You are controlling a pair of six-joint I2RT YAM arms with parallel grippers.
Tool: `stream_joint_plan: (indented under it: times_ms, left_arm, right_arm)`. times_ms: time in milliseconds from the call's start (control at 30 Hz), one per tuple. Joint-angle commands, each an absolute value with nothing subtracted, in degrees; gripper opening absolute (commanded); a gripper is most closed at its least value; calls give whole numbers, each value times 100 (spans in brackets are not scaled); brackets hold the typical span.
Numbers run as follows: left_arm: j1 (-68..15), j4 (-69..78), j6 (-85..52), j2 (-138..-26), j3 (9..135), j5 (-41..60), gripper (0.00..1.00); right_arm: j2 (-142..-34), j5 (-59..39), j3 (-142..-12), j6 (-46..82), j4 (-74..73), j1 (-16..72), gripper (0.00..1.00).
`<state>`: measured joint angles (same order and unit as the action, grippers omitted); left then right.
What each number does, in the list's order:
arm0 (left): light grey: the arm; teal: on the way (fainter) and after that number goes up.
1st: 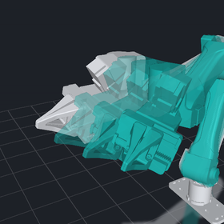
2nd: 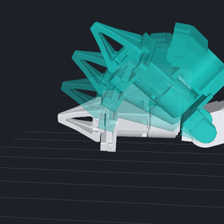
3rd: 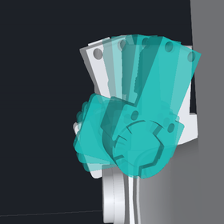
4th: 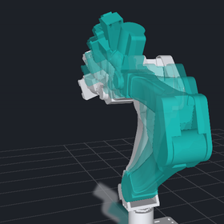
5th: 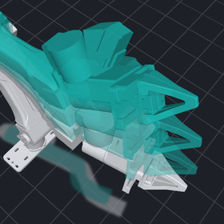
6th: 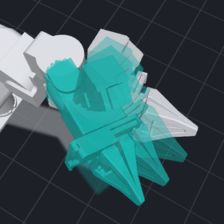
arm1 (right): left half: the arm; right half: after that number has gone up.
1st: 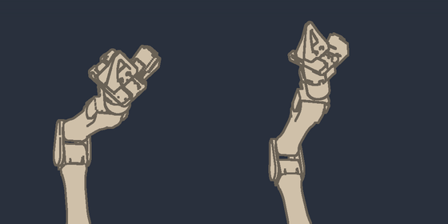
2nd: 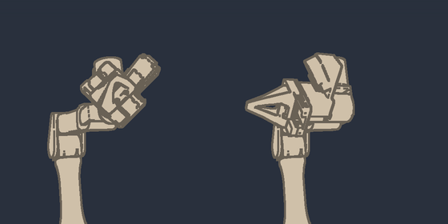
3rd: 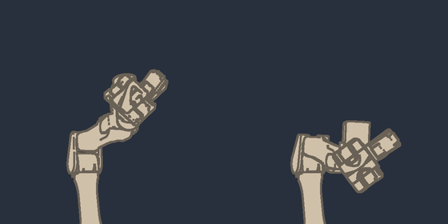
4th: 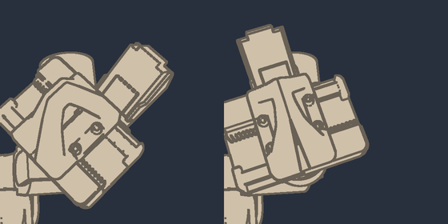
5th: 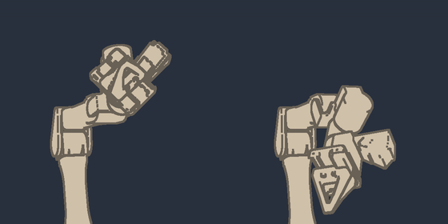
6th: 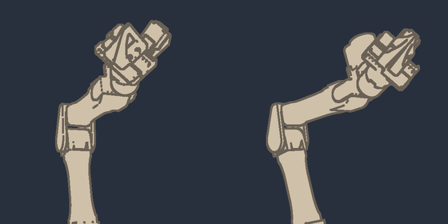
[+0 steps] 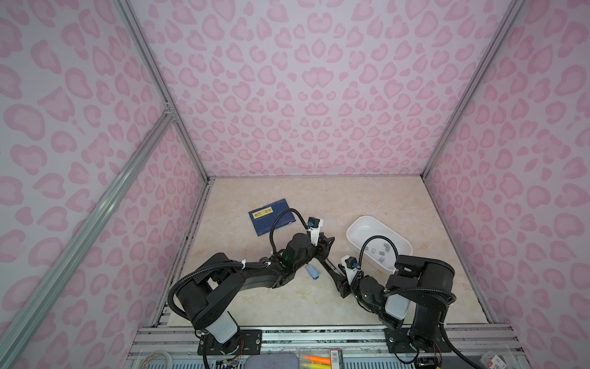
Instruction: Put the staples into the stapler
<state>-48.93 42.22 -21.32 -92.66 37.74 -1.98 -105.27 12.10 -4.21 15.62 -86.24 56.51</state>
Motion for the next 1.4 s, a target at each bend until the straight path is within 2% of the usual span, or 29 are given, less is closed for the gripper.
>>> stream_joint_plan:
  times_ms: [0, 167, 300, 500, 800, 1367]
  left_arm:
    - [-4922, 3888, -2180, -9226, 3736, -155, 51]
    - [-4925, 3841, -2142, -9187, 3750, -167, 50]
    - [-4922, 3828, -2147, -9162, 3744, -167, 50]
    - [-4931, 3841, -2134, -9190, 3774, -139, 49]
    - [-4948, 3817, -2101, -9150, 3801, -119, 48]
    - [-4970, 3780, -2101, -9177, 3880, -99, 47]
  right_arm:
    - [-10368, 1261, -237, 1407, -8724, 5659, 47]
    - [-10207, 889, -134, 1243, -8400, 5658, 45]
    - [-10303, 1015, 135, 1163, -8827, 5648, 46]
    - [-10588, 914, 88, 1173, -8935, 5647, 40]
    - [-10269, 943, 246, 1079, -8906, 5643, 38]
    - [-10263, 1003, 476, 1120, -8927, 5655, 27]
